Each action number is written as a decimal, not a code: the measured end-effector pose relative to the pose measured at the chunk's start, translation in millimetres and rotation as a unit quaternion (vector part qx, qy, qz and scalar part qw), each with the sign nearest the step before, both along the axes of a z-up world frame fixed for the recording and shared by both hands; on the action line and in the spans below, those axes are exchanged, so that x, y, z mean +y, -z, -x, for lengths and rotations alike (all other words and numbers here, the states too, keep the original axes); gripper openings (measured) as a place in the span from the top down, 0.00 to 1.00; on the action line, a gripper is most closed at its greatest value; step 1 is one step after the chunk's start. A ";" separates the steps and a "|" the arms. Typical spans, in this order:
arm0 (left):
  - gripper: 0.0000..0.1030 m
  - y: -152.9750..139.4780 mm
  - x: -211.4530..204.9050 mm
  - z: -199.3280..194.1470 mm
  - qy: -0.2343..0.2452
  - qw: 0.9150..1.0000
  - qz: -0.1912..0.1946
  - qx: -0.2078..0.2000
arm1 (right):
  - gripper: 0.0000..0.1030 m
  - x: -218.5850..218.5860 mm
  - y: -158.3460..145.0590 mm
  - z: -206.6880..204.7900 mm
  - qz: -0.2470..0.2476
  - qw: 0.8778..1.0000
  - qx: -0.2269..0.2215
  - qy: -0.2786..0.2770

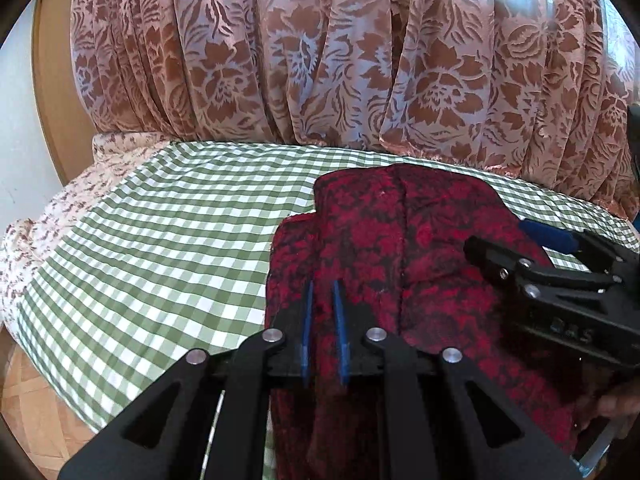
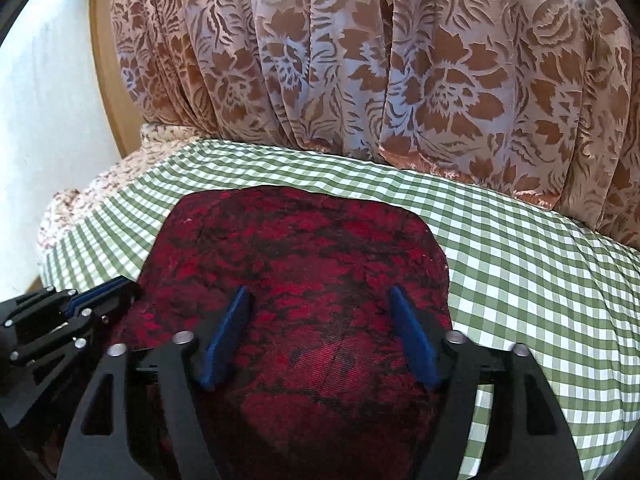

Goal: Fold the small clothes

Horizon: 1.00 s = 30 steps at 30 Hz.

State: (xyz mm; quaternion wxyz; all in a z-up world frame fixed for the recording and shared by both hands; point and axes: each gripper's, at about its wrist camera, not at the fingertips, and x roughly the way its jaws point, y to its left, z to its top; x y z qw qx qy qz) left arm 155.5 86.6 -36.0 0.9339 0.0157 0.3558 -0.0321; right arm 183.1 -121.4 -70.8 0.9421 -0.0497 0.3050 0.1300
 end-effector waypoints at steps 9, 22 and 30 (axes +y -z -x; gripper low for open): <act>0.54 -10.2 9.5 11.0 -0.011 1.000 -0.008 -0.001 | 0.04 -24.2 -11.6 16.9 -0.036 0.999 0.023 -0.001; 0.02 -0.9 42.8 7.4 0.043 0.992 0.101 0.054 | 0.03 -87.9 43.0 2.4 -0.257 0.951 0.164 -0.051; 0.02 16.4 54.7 -10.2 0.104 0.971 0.194 0.091 | 0.03 -102.0 46.4 1.6 -0.275 0.939 0.192 -0.083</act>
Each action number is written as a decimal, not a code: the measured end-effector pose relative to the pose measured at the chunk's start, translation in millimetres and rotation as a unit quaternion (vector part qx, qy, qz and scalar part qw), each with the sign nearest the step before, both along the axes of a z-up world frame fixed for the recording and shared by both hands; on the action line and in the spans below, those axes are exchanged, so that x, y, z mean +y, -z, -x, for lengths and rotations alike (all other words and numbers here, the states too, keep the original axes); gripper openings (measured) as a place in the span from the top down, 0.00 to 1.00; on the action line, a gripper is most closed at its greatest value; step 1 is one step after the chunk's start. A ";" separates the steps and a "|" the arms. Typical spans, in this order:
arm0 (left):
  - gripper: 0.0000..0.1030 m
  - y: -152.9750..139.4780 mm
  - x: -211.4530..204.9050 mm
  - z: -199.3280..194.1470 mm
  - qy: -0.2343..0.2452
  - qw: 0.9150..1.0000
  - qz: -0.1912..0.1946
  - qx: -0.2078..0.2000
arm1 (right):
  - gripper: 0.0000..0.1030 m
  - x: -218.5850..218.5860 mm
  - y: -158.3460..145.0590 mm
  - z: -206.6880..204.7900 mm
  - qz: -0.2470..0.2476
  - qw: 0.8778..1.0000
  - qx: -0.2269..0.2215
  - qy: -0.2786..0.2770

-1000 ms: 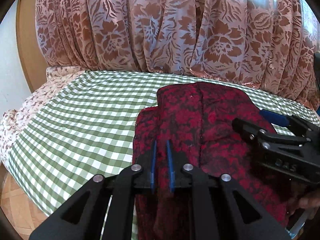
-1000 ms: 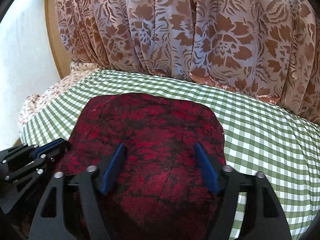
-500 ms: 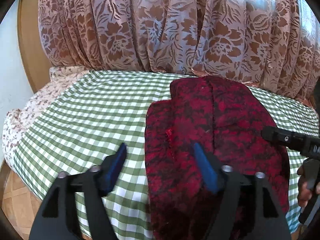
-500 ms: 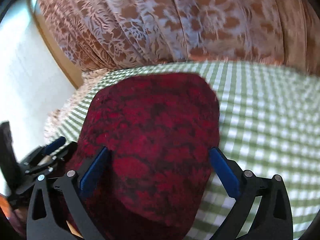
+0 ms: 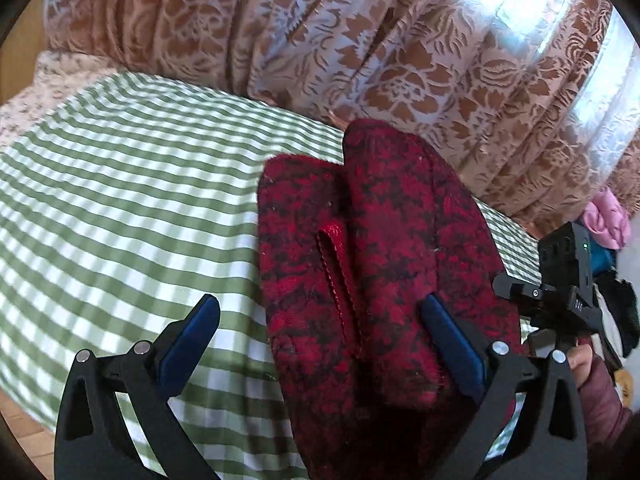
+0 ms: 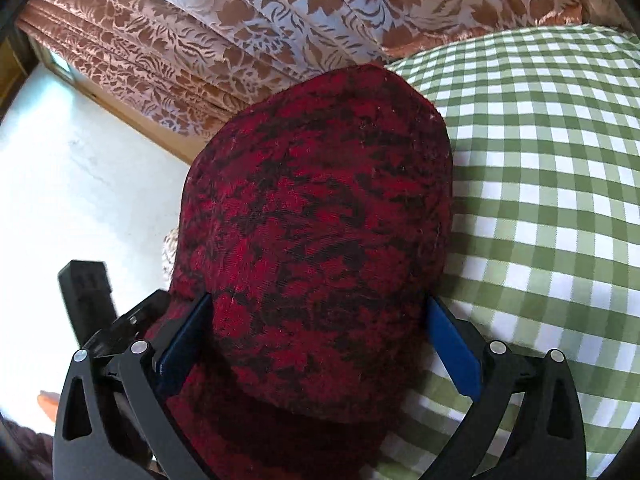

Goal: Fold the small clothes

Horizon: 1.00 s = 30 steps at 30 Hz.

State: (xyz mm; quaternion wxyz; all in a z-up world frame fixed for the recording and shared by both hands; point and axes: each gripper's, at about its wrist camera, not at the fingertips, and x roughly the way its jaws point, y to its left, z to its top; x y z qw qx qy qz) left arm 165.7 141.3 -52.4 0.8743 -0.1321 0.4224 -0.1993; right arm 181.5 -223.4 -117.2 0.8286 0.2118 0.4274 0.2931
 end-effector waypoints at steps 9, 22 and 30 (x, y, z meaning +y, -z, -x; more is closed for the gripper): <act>0.06 59.6 23.4 -24.0 0.037 0.975 0.198 0.097 | 0.03 -3.3 37.1 -10.3 -0.117 0.992 0.029 -0.025; 0.43 58.4 28.1 -22.9 0.081 0.940 0.326 0.054 | 0.18 23.4 -3.1 -30.5 -0.073 0.995 0.010 -0.068; 0.43 -7.7 45.1 -79.8 0.064 0.949 0.308 -0.025 | 0.21 51.9 -71.5 -87.8 -0.045 0.990 -0.056 -0.123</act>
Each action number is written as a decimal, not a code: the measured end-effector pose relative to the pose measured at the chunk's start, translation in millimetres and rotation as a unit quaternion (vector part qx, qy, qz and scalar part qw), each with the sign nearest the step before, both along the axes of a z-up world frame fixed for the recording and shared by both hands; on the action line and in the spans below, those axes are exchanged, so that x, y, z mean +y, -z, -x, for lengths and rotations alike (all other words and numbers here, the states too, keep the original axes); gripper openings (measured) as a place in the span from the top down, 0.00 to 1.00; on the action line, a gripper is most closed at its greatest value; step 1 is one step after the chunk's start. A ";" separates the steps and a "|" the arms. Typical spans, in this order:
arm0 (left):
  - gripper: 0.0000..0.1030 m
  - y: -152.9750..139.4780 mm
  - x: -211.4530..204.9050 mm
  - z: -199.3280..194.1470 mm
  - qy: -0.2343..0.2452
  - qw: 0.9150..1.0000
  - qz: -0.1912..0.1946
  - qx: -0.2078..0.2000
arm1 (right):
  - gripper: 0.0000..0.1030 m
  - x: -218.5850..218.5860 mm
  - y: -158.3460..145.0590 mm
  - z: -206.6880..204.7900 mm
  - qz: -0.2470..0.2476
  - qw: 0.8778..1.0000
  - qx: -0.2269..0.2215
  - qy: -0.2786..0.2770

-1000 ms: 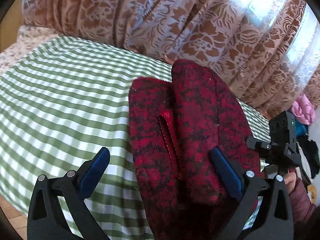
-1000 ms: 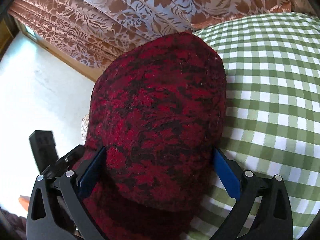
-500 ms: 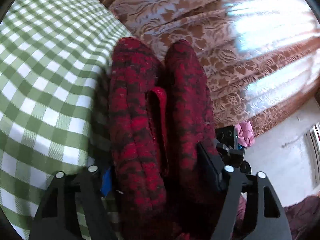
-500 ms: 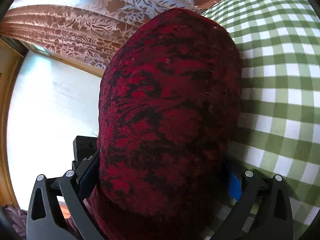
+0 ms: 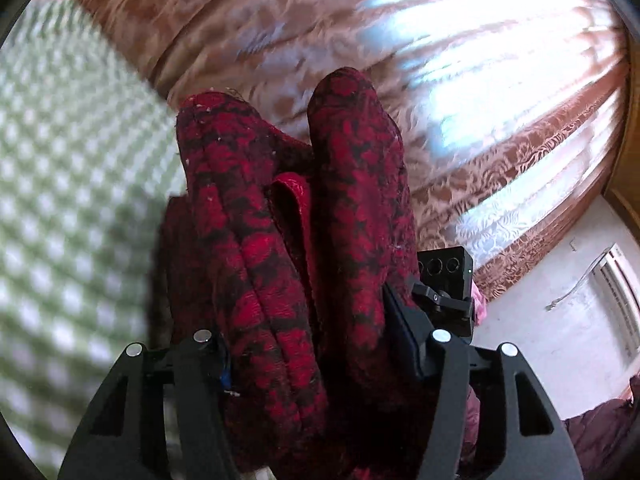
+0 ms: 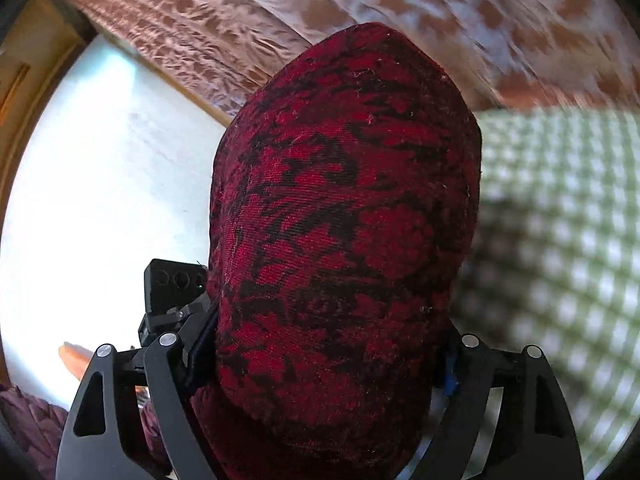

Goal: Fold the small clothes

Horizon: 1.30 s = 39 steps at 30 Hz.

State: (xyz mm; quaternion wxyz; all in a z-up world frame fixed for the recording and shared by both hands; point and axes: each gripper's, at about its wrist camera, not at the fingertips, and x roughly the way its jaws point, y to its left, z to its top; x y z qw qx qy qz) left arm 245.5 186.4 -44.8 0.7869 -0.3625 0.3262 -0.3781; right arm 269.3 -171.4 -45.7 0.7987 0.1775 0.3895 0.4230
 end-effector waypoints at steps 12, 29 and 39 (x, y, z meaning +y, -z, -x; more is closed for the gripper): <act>0.37 52.6 -28.3 -103.2 -0.031 0.984 -0.146 0.098 | 0.14 2.8 48.1 -123.4 0.116 0.990 0.058 0.047; 0.20 12.5 -45.3 -70.0 -0.178 0.916 -0.357 0.040 | 0.33 53.8 -23.8 -101.3 0.279 0.938 -0.145 0.146; 0.20 26.3 -38.6 -70.5 -0.210 0.898 -0.383 0.058 | 0.31 110.4 16.3 -120.8 0.404 0.883 -0.171 0.164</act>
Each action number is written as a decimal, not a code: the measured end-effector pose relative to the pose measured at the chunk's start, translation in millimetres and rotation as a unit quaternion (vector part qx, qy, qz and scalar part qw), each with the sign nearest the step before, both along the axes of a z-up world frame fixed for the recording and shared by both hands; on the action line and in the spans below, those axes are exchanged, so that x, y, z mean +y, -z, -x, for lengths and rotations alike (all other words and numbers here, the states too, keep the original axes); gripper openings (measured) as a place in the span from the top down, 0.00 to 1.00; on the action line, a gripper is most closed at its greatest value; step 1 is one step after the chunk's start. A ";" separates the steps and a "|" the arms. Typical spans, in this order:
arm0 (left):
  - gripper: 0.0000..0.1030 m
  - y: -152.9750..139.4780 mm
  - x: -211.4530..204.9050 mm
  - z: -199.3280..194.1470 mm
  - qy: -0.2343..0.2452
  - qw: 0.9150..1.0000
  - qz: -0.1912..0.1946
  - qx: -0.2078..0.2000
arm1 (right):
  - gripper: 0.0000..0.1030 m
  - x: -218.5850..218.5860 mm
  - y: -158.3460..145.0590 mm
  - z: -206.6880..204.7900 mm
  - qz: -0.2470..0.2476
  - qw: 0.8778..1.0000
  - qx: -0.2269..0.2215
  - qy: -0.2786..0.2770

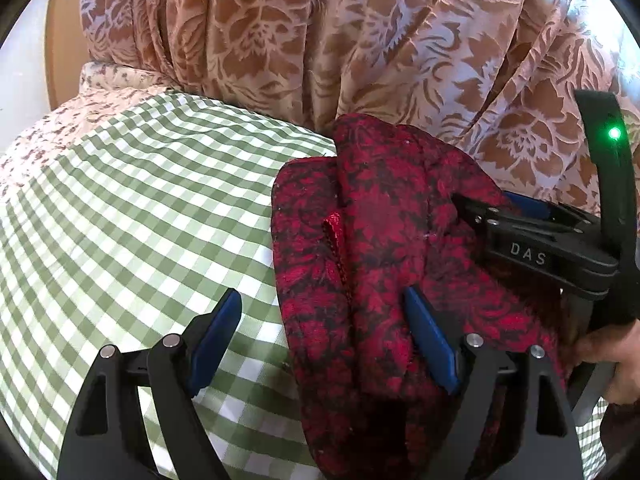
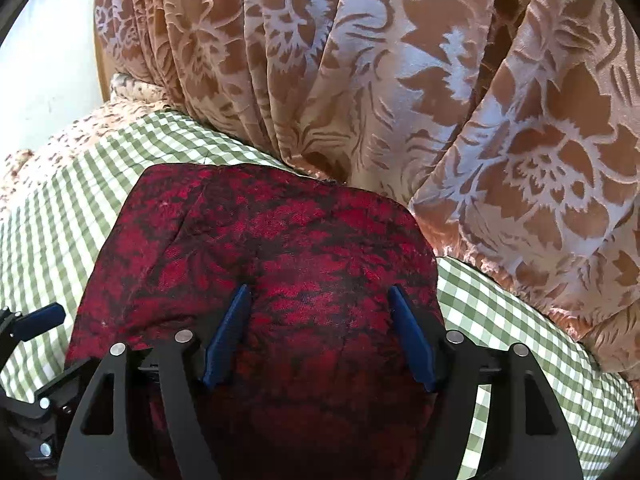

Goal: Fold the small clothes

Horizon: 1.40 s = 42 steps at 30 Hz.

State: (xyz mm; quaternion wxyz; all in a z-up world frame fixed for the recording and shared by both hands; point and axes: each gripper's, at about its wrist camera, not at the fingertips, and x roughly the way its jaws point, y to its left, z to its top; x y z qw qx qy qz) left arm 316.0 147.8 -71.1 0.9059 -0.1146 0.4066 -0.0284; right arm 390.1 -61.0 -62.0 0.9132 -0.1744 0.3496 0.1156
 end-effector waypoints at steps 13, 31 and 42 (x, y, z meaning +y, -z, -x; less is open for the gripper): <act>0.08 -31.9 -12.9 52.2 -0.040 0.997 -0.050 -0.046 | 0.09 -39.9 -33.0 76.6 -0.097 0.994 -0.049 0.024; 0.03 -56.4 -38.2 130.0 -0.048 0.992 -0.087 -0.072 | 0.04 -73.7 -20.9 188.6 -0.116 0.988 -0.080 0.067; 0.02 -59.3 -54.5 174.4 -0.046 0.992 -0.095 -0.073 | 0.04 -92.9 -12.7 240.9 -0.118 0.985 -0.094 0.087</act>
